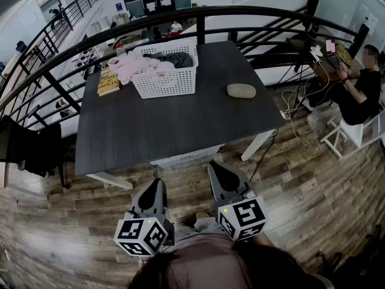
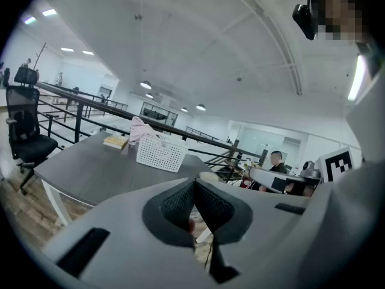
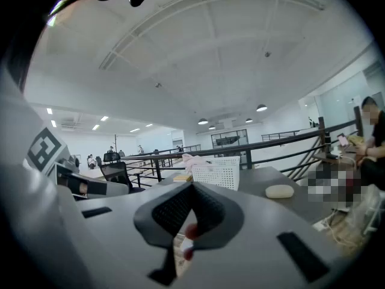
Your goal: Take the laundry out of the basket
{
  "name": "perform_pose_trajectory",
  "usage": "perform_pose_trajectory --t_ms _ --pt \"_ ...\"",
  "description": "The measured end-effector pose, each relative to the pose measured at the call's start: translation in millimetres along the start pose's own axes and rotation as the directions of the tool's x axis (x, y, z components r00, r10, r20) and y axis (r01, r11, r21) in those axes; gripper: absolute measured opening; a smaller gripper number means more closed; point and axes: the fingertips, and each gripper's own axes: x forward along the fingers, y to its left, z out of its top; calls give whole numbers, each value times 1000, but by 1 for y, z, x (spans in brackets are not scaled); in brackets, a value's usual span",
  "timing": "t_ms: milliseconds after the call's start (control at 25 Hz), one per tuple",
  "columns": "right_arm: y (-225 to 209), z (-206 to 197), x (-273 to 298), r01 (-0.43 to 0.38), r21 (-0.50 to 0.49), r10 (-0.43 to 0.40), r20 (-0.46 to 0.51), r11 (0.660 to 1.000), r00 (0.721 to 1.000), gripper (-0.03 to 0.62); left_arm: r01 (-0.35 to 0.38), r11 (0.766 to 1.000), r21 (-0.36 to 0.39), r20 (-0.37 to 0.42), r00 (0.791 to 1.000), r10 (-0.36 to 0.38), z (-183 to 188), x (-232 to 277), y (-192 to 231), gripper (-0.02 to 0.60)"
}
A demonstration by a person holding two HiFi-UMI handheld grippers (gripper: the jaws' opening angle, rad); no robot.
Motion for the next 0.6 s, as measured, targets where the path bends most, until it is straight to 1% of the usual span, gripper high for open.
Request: perform_pose_trajectory --t_ms 160,280,440,600 --pt "-14 -3 12 -15 -7 15 -4 1000 1000 15 -8 1000 -17 11 1000 8 0 15 -3 -2" --pt "-19 -3 20 -36 11 36 -13 999 999 15 -18 999 -27 0 1000 18 -3 22 -4 -2" --pt "-20 1 33 -79 23 80 -6 997 997 15 -37 999 -28 -10 999 37 1 32 2 -2" --pt "-22 6 52 -102 -1 102 14 995 995 15 -46 999 -23 -13 999 46 8 49 14 -2"
